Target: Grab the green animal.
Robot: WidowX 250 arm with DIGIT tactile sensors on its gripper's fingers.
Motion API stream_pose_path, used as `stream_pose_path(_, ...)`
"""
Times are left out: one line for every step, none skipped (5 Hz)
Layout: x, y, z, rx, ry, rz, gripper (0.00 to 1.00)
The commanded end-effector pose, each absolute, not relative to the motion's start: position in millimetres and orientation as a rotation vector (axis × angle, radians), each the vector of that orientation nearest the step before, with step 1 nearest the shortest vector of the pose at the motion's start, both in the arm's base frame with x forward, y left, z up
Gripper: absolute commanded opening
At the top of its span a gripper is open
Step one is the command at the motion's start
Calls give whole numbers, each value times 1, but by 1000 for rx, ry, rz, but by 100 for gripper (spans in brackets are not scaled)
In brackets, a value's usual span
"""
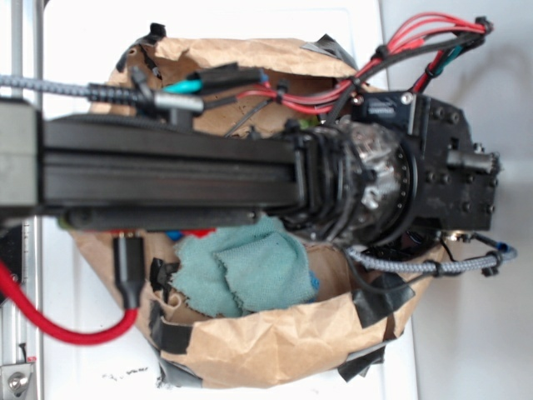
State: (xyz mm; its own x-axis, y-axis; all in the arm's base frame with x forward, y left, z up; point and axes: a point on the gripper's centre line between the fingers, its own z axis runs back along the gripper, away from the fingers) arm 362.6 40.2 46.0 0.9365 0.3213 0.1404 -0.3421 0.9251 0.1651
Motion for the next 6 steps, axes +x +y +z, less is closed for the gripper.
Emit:
stream_pose_path(368, 43, 72, 183, -191, 352, 100)
stream_pose_path(368, 43, 72, 183, -191, 352, 100)
stream_pose_path(337, 51, 88, 133, -217, 308, 100)
stream_pose_path(310, 63, 102, 81, -221, 256, 100)
stream_pose_path(288, 73, 108, 75, -262, 281, 100)
stream_pose_path(290, 83, 95, 56, -257, 406, 100)
